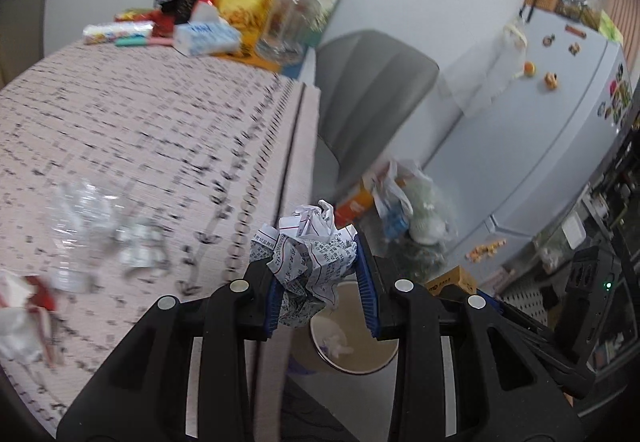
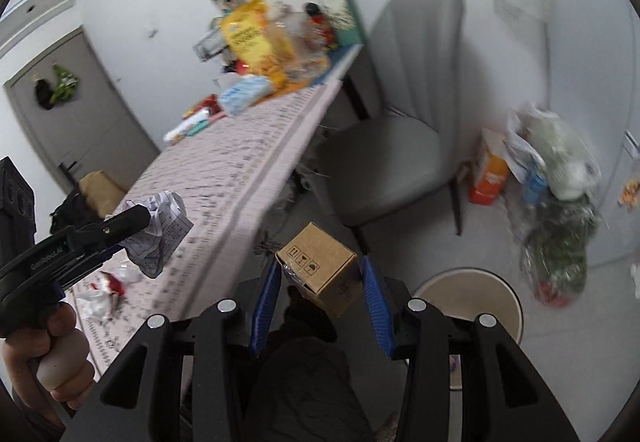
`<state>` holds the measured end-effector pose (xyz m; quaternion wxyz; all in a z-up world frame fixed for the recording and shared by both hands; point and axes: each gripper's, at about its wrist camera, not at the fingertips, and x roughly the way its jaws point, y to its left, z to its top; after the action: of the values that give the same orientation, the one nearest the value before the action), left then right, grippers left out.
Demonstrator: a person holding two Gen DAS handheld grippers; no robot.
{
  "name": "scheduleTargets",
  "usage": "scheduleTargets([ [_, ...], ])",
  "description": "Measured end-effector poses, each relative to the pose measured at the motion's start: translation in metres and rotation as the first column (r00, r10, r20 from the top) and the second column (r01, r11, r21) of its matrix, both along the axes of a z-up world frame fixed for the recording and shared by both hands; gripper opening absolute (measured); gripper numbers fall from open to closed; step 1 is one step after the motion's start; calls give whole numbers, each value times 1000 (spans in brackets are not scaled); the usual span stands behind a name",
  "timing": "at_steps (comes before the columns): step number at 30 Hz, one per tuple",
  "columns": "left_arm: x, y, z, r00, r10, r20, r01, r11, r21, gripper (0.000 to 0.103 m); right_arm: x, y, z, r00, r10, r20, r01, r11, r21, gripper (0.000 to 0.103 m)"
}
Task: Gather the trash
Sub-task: 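Carry the crumpled paper and cardboard box over the trash bin, then open the right gripper to drop the box while the left releases the paper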
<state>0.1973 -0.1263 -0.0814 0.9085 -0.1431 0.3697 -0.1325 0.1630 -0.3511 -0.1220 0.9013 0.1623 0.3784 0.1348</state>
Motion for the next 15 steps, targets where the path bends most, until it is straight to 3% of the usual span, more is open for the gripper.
scheduleTargets([
  [15,37,-67,-42,990,-76,-123,83,995,51,32,8,-63,-68,988,-114,-107,117,993,18,42],
])
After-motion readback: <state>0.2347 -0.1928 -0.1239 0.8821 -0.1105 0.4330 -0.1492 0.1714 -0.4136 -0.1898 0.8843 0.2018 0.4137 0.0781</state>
